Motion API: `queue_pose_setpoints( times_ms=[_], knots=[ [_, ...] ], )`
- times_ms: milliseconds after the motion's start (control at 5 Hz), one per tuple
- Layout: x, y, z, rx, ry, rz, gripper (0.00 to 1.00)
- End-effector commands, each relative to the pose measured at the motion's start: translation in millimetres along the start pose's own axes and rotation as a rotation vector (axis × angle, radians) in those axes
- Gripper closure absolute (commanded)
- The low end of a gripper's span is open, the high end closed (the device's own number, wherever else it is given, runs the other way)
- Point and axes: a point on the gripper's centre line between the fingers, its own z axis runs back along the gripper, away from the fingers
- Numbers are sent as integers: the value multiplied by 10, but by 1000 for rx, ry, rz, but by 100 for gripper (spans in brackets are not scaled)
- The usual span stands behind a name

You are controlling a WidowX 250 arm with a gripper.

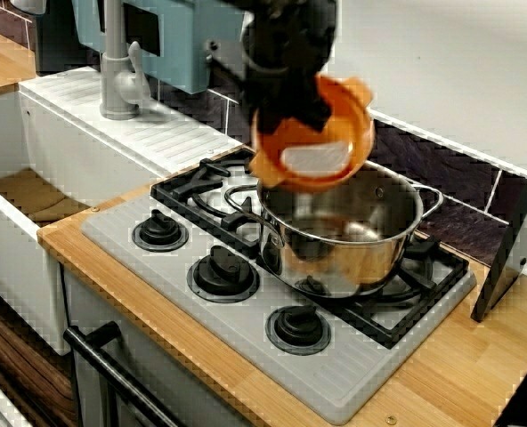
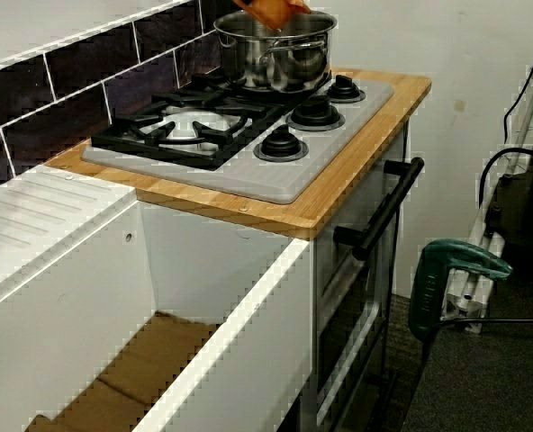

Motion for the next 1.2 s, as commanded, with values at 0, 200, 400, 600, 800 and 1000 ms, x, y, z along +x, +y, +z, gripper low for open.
queue_pose_setpoints(
  times_ms=[0,200,400,600,800,1000],
  knots=[
    [367,71,64,-18,-22,119,100],
    [386,77,96,-10,-91,97,100],
    [369,79,163,36,-203,95,100],
    [350,88,200,49,-286,91,100],
    [337,100,197,54,-337,80,100],
    [340,106,237,58,-409,71,100]
  ],
)
